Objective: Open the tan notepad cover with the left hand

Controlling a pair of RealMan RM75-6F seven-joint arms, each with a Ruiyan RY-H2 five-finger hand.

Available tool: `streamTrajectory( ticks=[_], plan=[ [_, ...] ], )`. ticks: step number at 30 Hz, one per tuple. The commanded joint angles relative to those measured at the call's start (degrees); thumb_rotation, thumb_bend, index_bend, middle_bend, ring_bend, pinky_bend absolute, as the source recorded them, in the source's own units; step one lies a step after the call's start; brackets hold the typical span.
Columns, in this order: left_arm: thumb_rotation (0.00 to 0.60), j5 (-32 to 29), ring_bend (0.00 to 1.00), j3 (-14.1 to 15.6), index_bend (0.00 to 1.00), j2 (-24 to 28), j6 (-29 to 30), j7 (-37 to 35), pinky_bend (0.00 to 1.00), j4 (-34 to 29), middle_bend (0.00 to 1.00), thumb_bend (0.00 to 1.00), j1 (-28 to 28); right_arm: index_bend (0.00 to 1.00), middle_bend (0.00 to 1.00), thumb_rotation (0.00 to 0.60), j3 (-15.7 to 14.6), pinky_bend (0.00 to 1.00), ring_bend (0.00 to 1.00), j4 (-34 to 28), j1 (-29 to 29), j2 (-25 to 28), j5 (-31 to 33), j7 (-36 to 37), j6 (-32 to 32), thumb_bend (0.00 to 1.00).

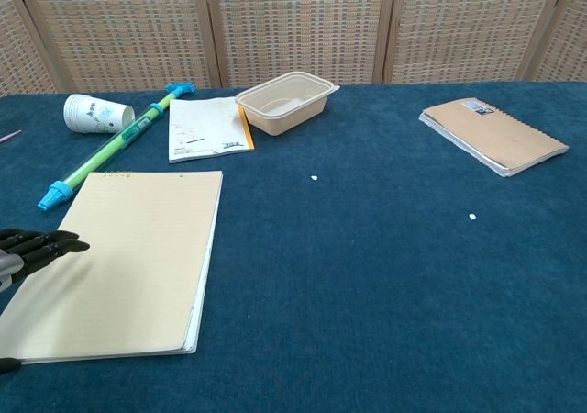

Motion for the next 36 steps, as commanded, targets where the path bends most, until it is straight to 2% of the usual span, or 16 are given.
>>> streamTrajectory(
  ticks=[1, 4, 9, 18, 24, 32, 35, 36],
  plan=[
    [0.6, 0.3, 0.0, 0.0, 0.0, -0.2, 0.3, -0.2, 0.01, 0.4, 0.0, 0.25, 0.0, 0.02, 0.0, 0.6, 0.0, 0.0, 0.0, 0.0, 0.0, 0.0, 0.0, 0.0, 0.0, 0.15],
    [0.6, 1.0, 0.0, 0.2, 0.0, -0.6, 0.7, -0.5, 0.01, 0.9, 0.0, 0.34, 0.1, 0.02, 0.0, 0.6, -0.1, 0.0, 0.0, 0.0, 0.0, 0.0, -0.1, 0.1, 0.0, 0.15],
    [0.6, 1.6, 0.0, 0.2, 0.0, -1.4, 1.3, -0.3, 0.01, 2.3, 0.0, 0.42, 0.1, 0.02, 0.0, 0.6, -0.1, 0.0, 0.0, 0.0, 0.0, 0.0, -0.1, 0.3, 0.1, 0.15],
    [0.6, 1.8, 0.0, -0.6, 0.0, -2.8, 1.3, -0.1, 0.01, 5.0, 0.0, 0.47, -0.4, 0.02, 0.0, 0.6, 0.0, 0.0, 0.0, 0.1, 0.0, 0.1, -0.1, 0.8, 0.1, 0.15],
    [0.6, 1.6, 0.0, -2.4, 0.0, -3.5, 0.5, 0.8, 0.01, 5.9, 0.0, 0.53, -2.0, 0.02, 0.0, 0.6, 0.1, 0.0, 0.0, 0.1, 0.0, 0.2, 0.1, 1.0, 0.0, 0.15],
    [0.6, -1.3, 0.0, -5.4, 0.0, -4.1, -1.9, 1.2, 0.02, 6.0, 0.0, 0.54, -4.5, 0.02, 0.0, 0.6, 0.1, 0.0, 0.0, 0.1, 0.0, 0.3, 0.3, 1.3, -0.1, 0.15],
    [0.6, -2.7, 0.0, -7.1, 0.04, -4.2, -2.4, 0.4, 0.09, 6.1, 0.0, 0.58, -5.4, 0.02, 0.0, 0.6, 0.1, 0.0, 0.0, 0.1, 0.0, 0.3, 0.4, 1.4, -0.2, 0.15],
    [0.6, -3.1, 0.0, -7.6, 0.09, -4.1, -2.5, 0.5, 0.13, 6.1, 0.0, 0.6, -5.8, 0.02, 0.0, 0.6, 0.1, 0.0, 0.0, 0.2, 0.0, 0.3, 0.4, 1.4, -0.3, 0.15]
  ],
)
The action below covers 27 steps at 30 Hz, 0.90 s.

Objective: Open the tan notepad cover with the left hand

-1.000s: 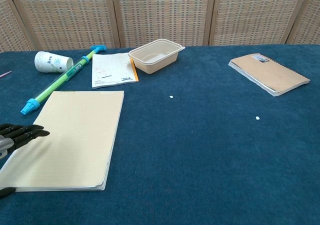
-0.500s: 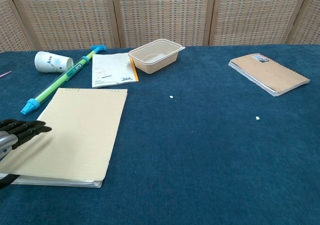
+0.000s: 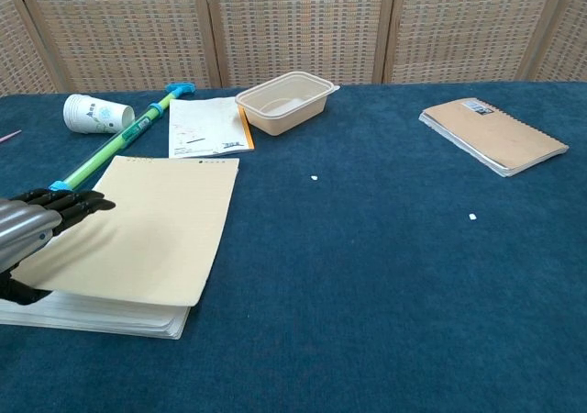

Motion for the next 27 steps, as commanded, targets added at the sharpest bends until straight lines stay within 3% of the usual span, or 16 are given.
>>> streamTrajectory(
  ticks=[1, 6, 10, 13, 18, 27],
  plan=[
    [0.6, -1.5, 0.0, -1.7, 0.14, 0.1, -0.7, -0.3, 0.19, 0.0, 0.0, 0.62, -1.2, 0.02, 0.0, 0.6, 0.0, 0.0, 0.0, 0.0, 0.0, 0.0, 0.0, 0.0, -0.1, 0.15],
    [0.6, -2.1, 0.08, -3.0, 0.31, 0.5, -0.3, 0.6, 0.3, 0.3, 0.02, 0.73, -2.5, 0.02, 0.0, 0.6, 0.0, 0.0, 0.0, 0.0, 0.0, 0.0, 0.1, 0.1, -0.1, 0.15],
    [0.6, -0.9, 0.3, -3.7, 0.55, 0.3, 1.5, -1.2, 0.48, 0.8, 0.24, 0.84, -2.8, 0.02, 0.0, 0.6, 0.0, 0.0, 0.0, -0.1, 0.0, 0.1, 0.1, 0.1, -0.1, 0.15],
    [0.6, 0.0, 0.41, -3.7, 0.69, 0.4, 2.3, -2.8, 0.57, 0.9, 0.37, 0.87, -2.9, 0.02, 0.0, 0.6, 0.0, 0.0, 0.0, 0.0, 0.0, 0.1, 0.0, 0.1, -0.1, 0.15],
    [0.6, 1.9, 0.47, -3.7, 0.78, 1.9, 3.8, -6.2, 0.62, 0.3, 0.46, 0.88, -2.9, 0.02, 0.0, 0.6, 0.1, 0.0, 0.0, -0.1, 0.0, 0.1, 0.1, 0.3, 0.1, 0.15],
    [0.6, 3.3, 0.49, -2.8, 0.81, 4.9, 5.0, -7.4, 0.63, -1.9, 0.48, 0.89, -2.5, 0.02, 0.0, 0.6, 0.1, 0.0, 0.0, -0.1, -0.1, 0.2, 0.1, 0.4, 0.1, 0.15]
  ],
)
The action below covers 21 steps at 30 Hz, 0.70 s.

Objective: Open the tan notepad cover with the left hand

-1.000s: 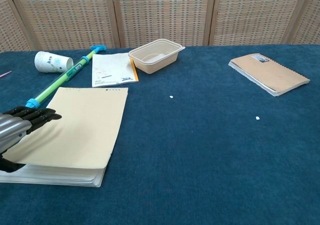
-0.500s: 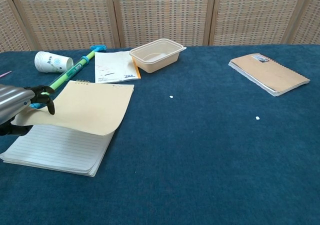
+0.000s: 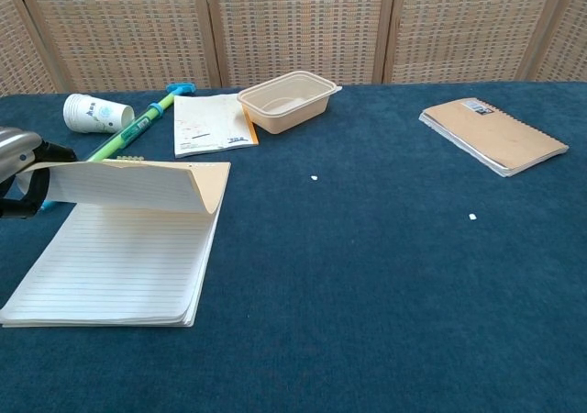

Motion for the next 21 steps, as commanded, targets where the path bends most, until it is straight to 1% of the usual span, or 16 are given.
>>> streamTrajectory(
  ticks=[1, 9, 11, 16, 21],
  plan=[
    [0.6, 0.9, 0.49, 0.8, 0.81, 1.0, 0.6, -0.4, 0.63, -0.8, 0.48, 0.89, 0.4, 0.02, 0.0, 0.6, 0.0, 0.0, 0.0, 0.0, 0.0, 0.0, 0.0, 0.0, 0.0, 0.15],
    [0.6, 5.9, 0.49, 4.2, 0.81, 4.7, 4.1, -2.7, 0.63, -3.2, 0.48, 0.89, 2.5, 0.02, 0.0, 0.6, 0.0, 0.0, 0.0, -0.1, 0.0, 0.1, 0.1, 0.1, 0.0, 0.15],
    [0.6, 9.9, 0.49, 6.8, 0.81, 7.1, 7.9, -4.4, 0.63, -4.4, 0.48, 0.89, 4.8, 0.02, 0.0, 0.6, 0.1, 0.0, 0.0, -0.1, 0.0, 0.0, 0.1, -0.1, -0.1, 0.15],
    [0.6, 13.7, 0.49, 9.0, 0.81, 8.6, 10.9, -6.8, 0.63, -4.7, 0.48, 0.89, 6.5, 0.02, 0.0, 0.6, 0.0, 0.0, 0.0, -0.1, 0.0, -0.1, 0.0, -0.3, 0.0, 0.15],
    [0.6, 18.3, 0.49, 11.8, 0.81, 9.8, 13.9, -8.8, 0.63, -4.4, 0.48, 0.89, 8.5, 0.02, 0.0, 0.6, 0.0, 0.0, 0.0, -0.1, 0.0, -0.1, 0.0, -0.5, 0.0, 0.15]
  ],
)
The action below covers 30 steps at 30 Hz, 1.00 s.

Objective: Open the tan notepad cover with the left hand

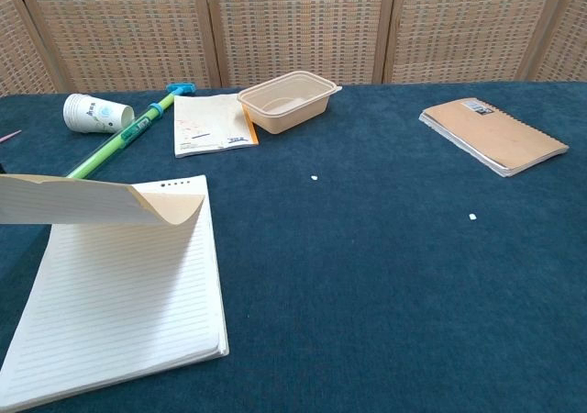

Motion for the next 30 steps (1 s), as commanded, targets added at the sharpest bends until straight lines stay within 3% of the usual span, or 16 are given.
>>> streamTrajectory(
  ticks=[1, 11, 30],
  plan=[
    [0.6, 4.0, 0.49, 3.0, 0.81, 1.2, 2.5, -1.5, 0.63, 0.8, 0.48, 0.89, 2.1, 0.02, 0.0, 0.6, 0.0, 0.0, 0.0, 0.0, 0.0, 0.0, 0.0, 0.0, 0.0, 0.15],
    [0.6, 11.4, 0.49, 6.6, 0.81, 1.8, 7.8, -7.4, 0.63, 7.0, 0.48, 0.89, 5.2, 0.02, 0.0, 0.6, 0.0, 0.0, 0.0, 0.0, 0.0, -0.1, -0.1, -0.1, 0.0, 0.15],
    [0.6, 17.0, 0.49, 6.7, 0.82, 0.8, 9.0, -9.3, 0.63, 8.8, 0.48, 0.89, 5.9, 0.02, 0.0, 0.6, 0.0, 0.0, 0.0, 0.0, 0.0, -0.1, -0.1, -0.4, 0.0, 0.15]
  ],
)
